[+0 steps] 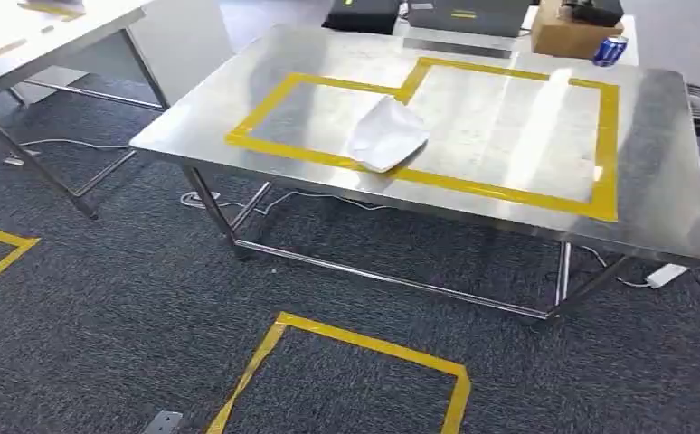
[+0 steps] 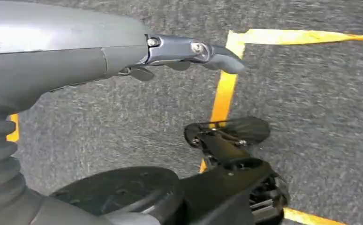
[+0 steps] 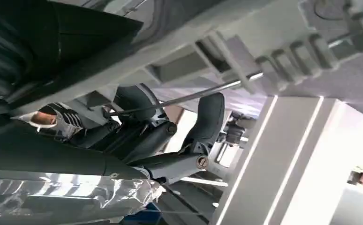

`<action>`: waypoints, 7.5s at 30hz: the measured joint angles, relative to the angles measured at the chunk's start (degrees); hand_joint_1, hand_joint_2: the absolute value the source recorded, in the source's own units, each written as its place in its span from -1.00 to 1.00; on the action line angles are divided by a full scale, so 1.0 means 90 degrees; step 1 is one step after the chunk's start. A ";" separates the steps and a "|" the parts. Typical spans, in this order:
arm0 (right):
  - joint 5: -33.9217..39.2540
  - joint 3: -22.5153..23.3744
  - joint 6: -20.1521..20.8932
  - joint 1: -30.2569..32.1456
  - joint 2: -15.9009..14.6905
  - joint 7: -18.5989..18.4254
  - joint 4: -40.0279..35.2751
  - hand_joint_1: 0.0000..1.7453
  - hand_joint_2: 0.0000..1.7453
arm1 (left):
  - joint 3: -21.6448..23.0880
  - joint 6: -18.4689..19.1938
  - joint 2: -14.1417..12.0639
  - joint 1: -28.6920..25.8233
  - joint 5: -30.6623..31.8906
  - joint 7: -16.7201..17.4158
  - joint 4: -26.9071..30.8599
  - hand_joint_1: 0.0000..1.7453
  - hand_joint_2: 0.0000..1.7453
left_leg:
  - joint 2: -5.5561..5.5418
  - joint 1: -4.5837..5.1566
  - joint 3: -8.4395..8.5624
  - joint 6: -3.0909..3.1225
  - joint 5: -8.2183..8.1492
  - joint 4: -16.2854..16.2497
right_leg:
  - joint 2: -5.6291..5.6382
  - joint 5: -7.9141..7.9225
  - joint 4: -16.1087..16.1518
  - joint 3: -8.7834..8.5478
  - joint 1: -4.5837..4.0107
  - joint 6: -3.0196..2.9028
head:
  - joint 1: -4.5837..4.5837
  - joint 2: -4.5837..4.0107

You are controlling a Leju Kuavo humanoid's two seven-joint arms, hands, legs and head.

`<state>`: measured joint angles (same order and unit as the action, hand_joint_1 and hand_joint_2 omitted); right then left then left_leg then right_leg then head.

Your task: Take the parts from the cabinet and place them on the table.

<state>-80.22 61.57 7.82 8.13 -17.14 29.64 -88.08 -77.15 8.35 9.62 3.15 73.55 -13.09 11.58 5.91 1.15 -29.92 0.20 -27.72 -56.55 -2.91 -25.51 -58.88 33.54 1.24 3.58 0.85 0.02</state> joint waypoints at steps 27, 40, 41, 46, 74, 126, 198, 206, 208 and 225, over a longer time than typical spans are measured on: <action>0.1549 0.0597 0.0063 -0.0427 -0.2355 -0.2074 -0.0325 1.00 1.00 | -0.0022 -0.0022 0.0015 -0.0009 -0.0117 0.0117 0.0000 -1.00 1.00 | -0.0568 -0.0025 -0.0196 0.0195 0.0137 -0.0054 | 0.0325 -0.0080 -0.0419 0.0161 0.0086 0.0197 | -0.0005 0.0000; 0.1557 0.0573 0.0063 -0.0336 -0.2426 -0.2074 -0.0338 1.00 1.00 | -0.0024 -0.0022 0.0002 -0.0002 -0.0117 0.0117 0.0000 -1.00 1.00 | -0.0559 0.0020 -0.0213 0.0069 0.0235 0.0044 | 0.0358 0.0003 0.0030 0.0001 0.0030 -0.0010 | -0.0015 0.0000; 0.1559 0.0573 0.0063 -0.0336 -0.2426 -0.2074 -0.0338 1.00 1.00 | -0.0024 -0.0022 0.0002 -0.0002 -0.0117 0.0117 0.0000 -1.00 1.00 | -0.0559 0.0019 -0.0219 0.0052 0.0240 0.0045 | 0.0358 0.0007 0.0029 0.0007 0.0026 -0.0020 | -0.0014 0.0000; 0.1559 0.0573 0.0063 -0.0336 -0.2441 -0.2074 -0.0338 1.00 1.00 | -0.0024 -0.0022 0.0005 -0.0004 -0.0117 0.0117 0.0000 -1.00 1.00 | -0.0559 0.0022 -0.0234 0.0029 0.0249 0.0044 | 0.0353 0.0018 0.0028 0.0011 0.0026 -0.0036 | -0.0010 0.0000; 0.2944 -0.6177 -0.1120 -0.3109 -0.3385 -0.3742 0.0748 1.00 1.00 | 0.0126 0.0002 -0.0061 0.0159 0.0335 -0.0066 0.0002 -1.00 1.00 | -0.0493 0.0051 -0.0377 0.0064 0.0375 0.0033 | 0.0396 0.0172 0.0044 0.0147 0.0050 -0.0019 | -0.0012 0.0000; 0.1452 -1.1293 -0.1287 -0.7548 0.1396 -0.3808 0.5503 1.00 1.00 | 0.0357 0.0372 -0.0214 0.0182 0.0554 0.0342 0.0000 -1.00 1.00 | -0.0523 -0.0086 -0.0345 0.0163 0.0312 0.0144 | 0.0377 0.0172 -0.0215 0.0376 -0.0019 0.0076 | 0.0022 0.0000; 0.2675 -1.1307 -0.1345 -0.6539 0.0748 -0.3353 0.5056 -1.00 -1.00 | 0.0253 0.0731 -0.0170 0.0053 -0.0287 0.0352 -0.0058 -1.00 -1.00 | -0.0745 -0.0074 -0.0685 -0.0008 0.0677 0.0058 | 0.0410 -0.0245 0.0216 -0.0339 -0.0120 -0.0142 | -0.0012 0.0000; 0.4347 -1.0418 -0.1049 -0.6199 0.0388 -0.2803 0.4233 -1.00 -1.00 | 0.0245 0.0651 -0.0158 0.0042 -0.0306 0.0311 -0.0058 -1.00 -1.00 | -0.0743 -0.0068 -0.0684 -0.0005 0.0675 0.0058 | 0.0419 -0.0240 0.0220 -0.0341 -0.0118 -0.0134 | -0.0012 0.0000; 0.4469 -1.0336 -0.1103 -0.6149 0.0330 -0.2803 0.4097 -1.00 -1.00 | 0.0245 0.0631 -0.0158 0.0041 -0.0313 0.0289 -0.0058 -1.00 -1.00 | -0.0742 -0.0069 -0.0683 -0.0005 0.0676 0.0057 | 0.0421 -0.0240 0.0220 -0.0339 -0.0118 -0.0134 | -0.0012 0.0000; 0.7433 0.0200 -0.0571 -0.0728 -0.1442 -0.1888 -0.1971 -1.00 -1.00 | -0.0542 0.0182 0.0204 -0.0294 -0.1093 -0.0513 -0.0058 -1.00 -1.00 | -0.1015 -0.0222 -0.0258 0.0082 0.0556 0.0362 | 0.0303 -0.0339 -0.0072 -0.0287 0.0064 0.0286 | 0.0068 0.0000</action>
<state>-13.32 63.37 2.68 1.58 -30.11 12.64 -105.82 -82.03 9.99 11.45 0.51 63.71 -17.71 11.06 -3.22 -0.85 -32.24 0.94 -22.71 -53.29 -0.18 -28.57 -59.53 30.95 1.82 6.15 1.46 0.02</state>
